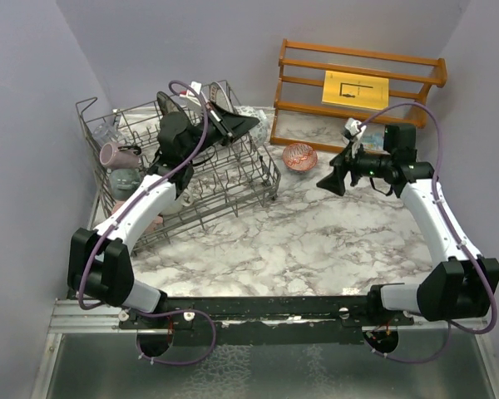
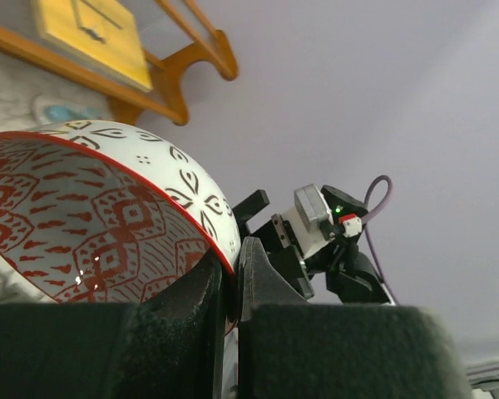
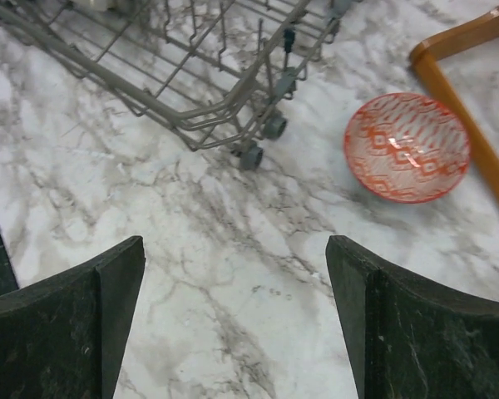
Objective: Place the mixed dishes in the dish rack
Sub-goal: Pick up the bowl from the center of the board, then insert the bowl into the dish rack, then pick up the bowl from the center of the board.
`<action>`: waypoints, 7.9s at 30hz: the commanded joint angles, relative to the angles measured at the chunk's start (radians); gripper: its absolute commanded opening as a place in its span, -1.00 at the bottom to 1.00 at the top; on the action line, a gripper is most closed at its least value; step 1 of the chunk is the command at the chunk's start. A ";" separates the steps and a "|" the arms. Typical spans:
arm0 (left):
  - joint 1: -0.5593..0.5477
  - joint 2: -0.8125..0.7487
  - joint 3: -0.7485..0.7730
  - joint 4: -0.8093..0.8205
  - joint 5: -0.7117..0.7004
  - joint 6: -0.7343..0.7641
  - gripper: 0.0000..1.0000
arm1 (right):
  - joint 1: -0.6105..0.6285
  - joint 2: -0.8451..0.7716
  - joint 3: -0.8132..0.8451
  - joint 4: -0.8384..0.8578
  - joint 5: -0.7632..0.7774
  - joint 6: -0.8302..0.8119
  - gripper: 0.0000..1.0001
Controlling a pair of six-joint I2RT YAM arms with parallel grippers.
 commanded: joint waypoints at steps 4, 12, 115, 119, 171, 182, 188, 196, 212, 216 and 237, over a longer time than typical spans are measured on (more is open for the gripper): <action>0.074 -0.064 0.043 -0.247 0.121 0.213 -1.00 | -0.016 -0.055 -0.185 0.128 -0.184 0.023 0.84; 0.093 -0.025 -0.010 -0.231 0.181 0.269 -1.00 | -0.062 -0.103 -0.308 0.220 -0.198 -0.020 0.89; 0.186 0.372 -0.047 -0.066 0.214 0.311 -0.41 | -0.067 -0.115 -0.339 0.216 -0.203 -0.054 0.91; 0.186 0.356 -0.039 -0.096 0.205 0.326 -0.34 | -0.067 -0.116 -0.337 0.216 -0.204 -0.054 0.91; 0.186 -0.540 -0.494 -0.132 -0.138 0.470 0.96 | -0.051 0.467 0.113 0.426 0.232 0.598 0.79; 0.186 -0.560 -0.485 -0.123 -0.132 0.429 0.94 | 0.066 0.734 0.368 0.237 0.641 0.705 0.45; 0.186 -0.558 -0.482 -0.126 -0.139 0.432 0.94 | 0.087 0.809 0.417 0.223 0.678 0.732 -0.05; 0.187 -0.551 -0.469 -0.132 -0.141 0.430 0.92 | 0.114 0.841 0.417 0.222 0.731 0.707 -0.39; 0.186 -0.540 -0.482 -0.045 -0.087 0.277 0.88 | 0.121 0.795 0.353 0.313 0.739 0.602 -0.87; 0.154 -0.507 -0.465 -0.001 -0.072 0.180 0.85 | 0.121 0.630 0.272 0.380 0.775 0.446 -0.96; -0.315 -0.130 -0.176 0.178 -0.466 -0.191 0.73 | 0.119 0.073 -0.060 0.734 0.861 -0.061 -0.99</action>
